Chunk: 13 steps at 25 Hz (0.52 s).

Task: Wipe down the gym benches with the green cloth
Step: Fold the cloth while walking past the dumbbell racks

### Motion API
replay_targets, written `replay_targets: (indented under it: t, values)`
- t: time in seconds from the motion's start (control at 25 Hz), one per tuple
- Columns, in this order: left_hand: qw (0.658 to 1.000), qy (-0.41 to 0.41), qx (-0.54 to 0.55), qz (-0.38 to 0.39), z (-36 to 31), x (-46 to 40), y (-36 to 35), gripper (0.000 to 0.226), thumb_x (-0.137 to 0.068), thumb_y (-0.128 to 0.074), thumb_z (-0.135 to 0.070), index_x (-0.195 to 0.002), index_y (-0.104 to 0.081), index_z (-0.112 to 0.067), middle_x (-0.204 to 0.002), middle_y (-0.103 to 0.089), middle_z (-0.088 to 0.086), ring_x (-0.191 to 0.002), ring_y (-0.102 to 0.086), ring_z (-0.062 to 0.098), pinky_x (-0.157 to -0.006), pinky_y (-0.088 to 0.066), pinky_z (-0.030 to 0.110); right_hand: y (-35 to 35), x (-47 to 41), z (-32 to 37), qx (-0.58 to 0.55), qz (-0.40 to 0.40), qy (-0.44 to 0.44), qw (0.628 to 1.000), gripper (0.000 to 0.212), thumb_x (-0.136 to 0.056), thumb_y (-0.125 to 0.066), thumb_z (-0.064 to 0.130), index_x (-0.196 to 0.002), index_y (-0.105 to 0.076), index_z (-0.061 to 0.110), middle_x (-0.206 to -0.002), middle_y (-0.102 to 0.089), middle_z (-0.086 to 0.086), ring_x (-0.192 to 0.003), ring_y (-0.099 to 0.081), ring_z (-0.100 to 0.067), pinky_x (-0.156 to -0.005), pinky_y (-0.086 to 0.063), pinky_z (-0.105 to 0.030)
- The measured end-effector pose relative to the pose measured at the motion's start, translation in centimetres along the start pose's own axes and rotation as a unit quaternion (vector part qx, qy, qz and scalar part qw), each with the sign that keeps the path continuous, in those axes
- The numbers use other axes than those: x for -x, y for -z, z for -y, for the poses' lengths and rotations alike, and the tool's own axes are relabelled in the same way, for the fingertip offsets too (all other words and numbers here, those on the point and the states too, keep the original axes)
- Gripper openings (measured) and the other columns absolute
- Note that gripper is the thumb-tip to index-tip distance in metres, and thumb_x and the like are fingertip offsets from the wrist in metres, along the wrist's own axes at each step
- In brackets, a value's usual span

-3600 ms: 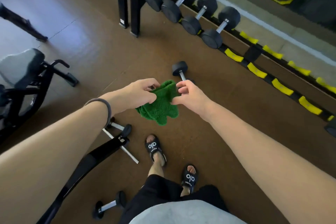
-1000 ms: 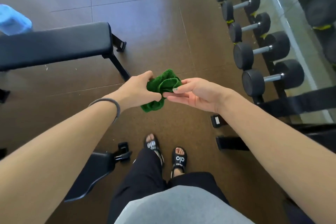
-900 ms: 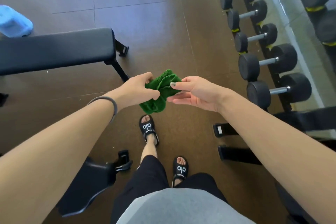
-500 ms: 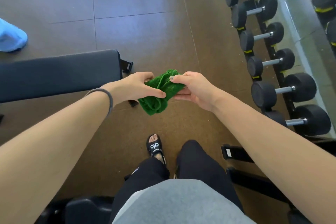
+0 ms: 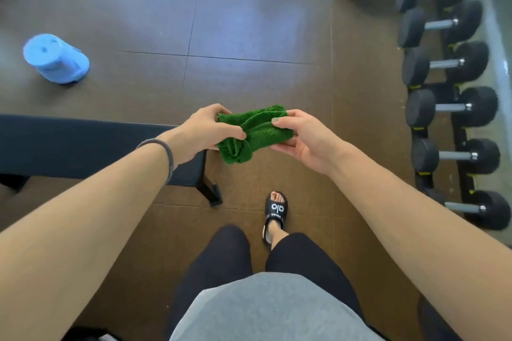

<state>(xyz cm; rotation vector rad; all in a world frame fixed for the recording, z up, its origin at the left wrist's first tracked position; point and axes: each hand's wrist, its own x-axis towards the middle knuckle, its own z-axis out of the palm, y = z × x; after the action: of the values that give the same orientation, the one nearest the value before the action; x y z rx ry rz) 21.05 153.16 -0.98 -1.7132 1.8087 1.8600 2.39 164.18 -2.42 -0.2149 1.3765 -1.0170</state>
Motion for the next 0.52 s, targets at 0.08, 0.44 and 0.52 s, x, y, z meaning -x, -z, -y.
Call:
replay_targets:
  t: [0.08,0.44,0.52]
  values:
    - [0.999,0.020,0.040,-0.026,-1.9,-2.9,1.5,0.048,-0.083,-0.081,-0.017,-0.124,-0.057,-0.020,-0.117,-0.066,0.007,-0.102,-0.070,0.022,-0.085,-0.063,0.038,-0.4,-3.5,3.7,0.015,0.011,0.006,1.000,0.022,-0.100,-0.061,0.006,-0.121,-0.054,0.009,-0.120,-0.071,-0.016,-0.104,-0.074,-0.028,-0.086,-0.063,-0.038]
    - [0.995,0.028,0.076,-0.054,-8.7,-17.5,14.9,0.040,-0.091,-0.073,-0.027,-0.126,-0.055,-0.036,-0.121,-0.066,0.001,-0.105,-0.069,0.021,-0.091,-0.060,0.045,-8.3,-22.6,19.7,0.116,0.076,-0.007,0.990,0.034,-0.096,-0.062,-0.004,-0.123,-0.058,0.017,-0.115,-0.073,-0.015,-0.098,-0.077,-0.029,-0.080,-0.063,-0.041]
    - [0.994,0.035,0.094,-0.032,-10.2,-20.3,18.7,0.057,-0.084,-0.081,-0.040,-0.132,-0.050,-0.034,-0.120,-0.064,-0.004,-0.106,-0.068,0.017,-0.090,-0.059,0.040,-11.0,-27.0,23.0,0.122,0.087,-0.022,0.988,0.038,-0.097,-0.061,-0.005,-0.129,-0.058,0.015,-0.120,-0.071,-0.016,-0.099,-0.076,-0.030,-0.082,-0.063,-0.043]
